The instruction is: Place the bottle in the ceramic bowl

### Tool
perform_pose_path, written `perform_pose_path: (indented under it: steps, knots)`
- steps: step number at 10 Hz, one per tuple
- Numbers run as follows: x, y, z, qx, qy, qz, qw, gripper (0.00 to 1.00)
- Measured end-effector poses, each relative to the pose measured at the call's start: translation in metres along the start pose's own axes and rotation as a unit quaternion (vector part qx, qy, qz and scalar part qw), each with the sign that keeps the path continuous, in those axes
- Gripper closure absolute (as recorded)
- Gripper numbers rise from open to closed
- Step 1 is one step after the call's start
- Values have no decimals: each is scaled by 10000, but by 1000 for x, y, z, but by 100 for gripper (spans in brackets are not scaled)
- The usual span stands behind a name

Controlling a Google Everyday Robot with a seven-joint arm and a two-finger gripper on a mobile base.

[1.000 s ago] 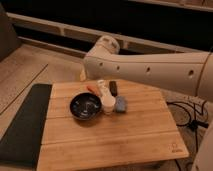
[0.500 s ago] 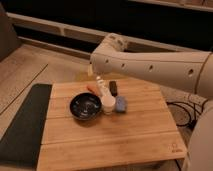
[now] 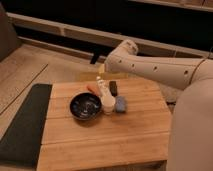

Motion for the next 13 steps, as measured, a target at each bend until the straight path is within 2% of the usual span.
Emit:
perform_pose_path:
  steps: [1,2,3,4,10,13]
  knots:
    - [16,-10,17,2,259,182,9995,35]
    - [23,-14,26,8,397,242,9989,35]
    - [34,-20,41,19,639,333,9974,35]
    - [36,-22,48,44,736,373,9966,35]
    - [35,-24,51,71,755,382,9964,35]
    - [26,-23,69,106,775,210,9967,35]
